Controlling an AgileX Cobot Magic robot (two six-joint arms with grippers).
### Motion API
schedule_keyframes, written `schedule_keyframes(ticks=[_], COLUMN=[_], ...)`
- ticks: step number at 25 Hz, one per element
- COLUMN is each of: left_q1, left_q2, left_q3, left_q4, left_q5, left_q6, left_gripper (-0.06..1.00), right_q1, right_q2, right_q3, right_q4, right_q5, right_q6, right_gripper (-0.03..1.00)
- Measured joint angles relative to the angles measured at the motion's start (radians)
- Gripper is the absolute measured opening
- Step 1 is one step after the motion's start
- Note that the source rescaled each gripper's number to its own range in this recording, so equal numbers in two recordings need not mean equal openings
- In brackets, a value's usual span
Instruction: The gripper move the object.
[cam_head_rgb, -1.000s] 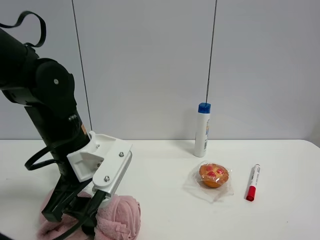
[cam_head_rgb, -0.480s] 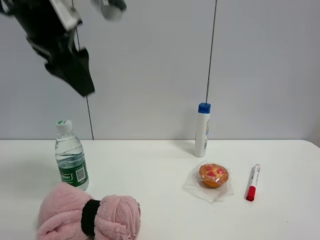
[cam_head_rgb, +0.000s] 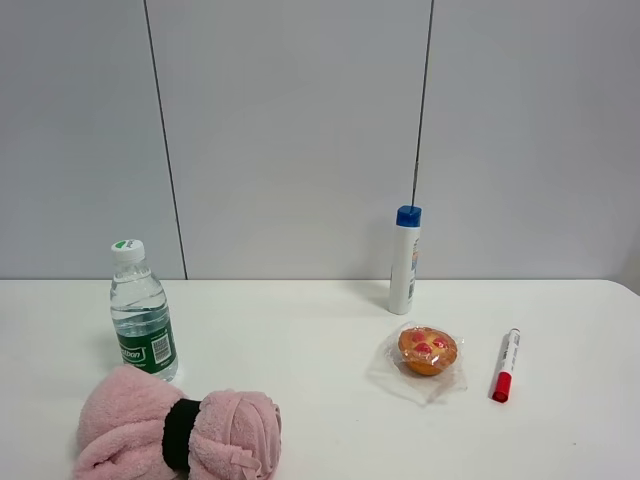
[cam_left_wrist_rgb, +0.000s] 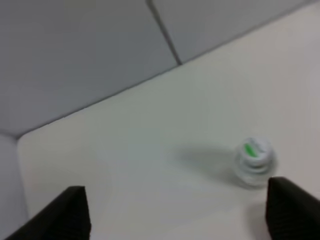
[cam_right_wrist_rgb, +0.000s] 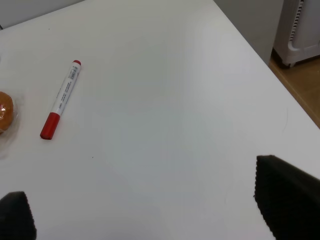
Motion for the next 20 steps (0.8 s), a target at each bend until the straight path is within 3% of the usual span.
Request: schedule_keyframes(ticks=[4, 9, 20], left_q1=[0.172, 0.334, 0.36], left_q2=[-0.121, -0.298, -0.754], left_q3=[0.04, 0.177, 0.624], left_q4=[-0.03, -0.148, -0.224], left_q5=[0.001, 0.005, -0.033], left_q6=[0.0, 0.003, 0.027], left_gripper=[0.58, 0.58, 0.58], right_q1=[0.0, 0.0, 0.0], right_q2=[0.0, 0.0, 0.0], right_q3=[0.0, 0.0, 0.0], right_q4=[0.0, 0.0, 0.0], right_q5=[0.0, 0.0, 0.0], right_q6=[0.0, 0.0, 0.0], right_gripper=[1.0, 1.0, 1.0])
